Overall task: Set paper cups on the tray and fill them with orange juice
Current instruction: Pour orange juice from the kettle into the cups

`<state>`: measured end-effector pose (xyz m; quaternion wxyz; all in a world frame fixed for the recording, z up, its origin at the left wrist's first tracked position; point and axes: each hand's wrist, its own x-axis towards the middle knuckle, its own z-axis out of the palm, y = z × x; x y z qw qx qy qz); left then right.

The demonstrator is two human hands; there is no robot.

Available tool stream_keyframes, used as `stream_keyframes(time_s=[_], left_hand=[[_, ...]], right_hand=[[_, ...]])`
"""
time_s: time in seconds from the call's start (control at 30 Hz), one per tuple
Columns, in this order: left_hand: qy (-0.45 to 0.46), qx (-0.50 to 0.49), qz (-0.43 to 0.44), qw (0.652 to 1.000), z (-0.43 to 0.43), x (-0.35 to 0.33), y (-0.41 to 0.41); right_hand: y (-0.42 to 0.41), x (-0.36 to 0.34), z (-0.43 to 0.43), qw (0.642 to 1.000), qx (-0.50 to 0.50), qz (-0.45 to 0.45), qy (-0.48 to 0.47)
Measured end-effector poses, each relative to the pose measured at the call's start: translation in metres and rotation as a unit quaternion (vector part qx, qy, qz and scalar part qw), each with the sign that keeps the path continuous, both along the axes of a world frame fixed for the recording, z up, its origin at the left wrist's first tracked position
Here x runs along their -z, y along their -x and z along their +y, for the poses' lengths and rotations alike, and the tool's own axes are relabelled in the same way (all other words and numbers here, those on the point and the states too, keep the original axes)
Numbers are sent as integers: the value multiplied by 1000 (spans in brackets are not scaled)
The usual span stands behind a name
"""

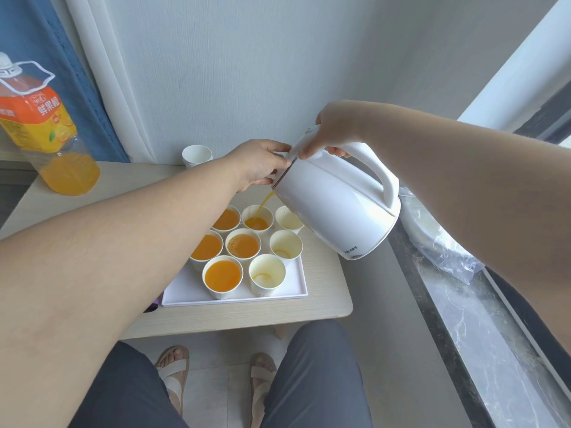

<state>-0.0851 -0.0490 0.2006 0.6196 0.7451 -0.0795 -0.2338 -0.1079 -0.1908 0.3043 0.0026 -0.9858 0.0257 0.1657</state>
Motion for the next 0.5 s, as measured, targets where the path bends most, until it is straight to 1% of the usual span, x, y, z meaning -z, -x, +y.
stream_keyframes(time_s=[0.2, 0.5], left_hand=[[-2, 1, -1, 1000, 1, -2, 1], [-4, 2, -6, 1000, 3, -6, 1]], right_hand=[[2, -4, 2, 1000, -17, 14, 16], [-5, -1, 2, 999, -15, 17, 28]])
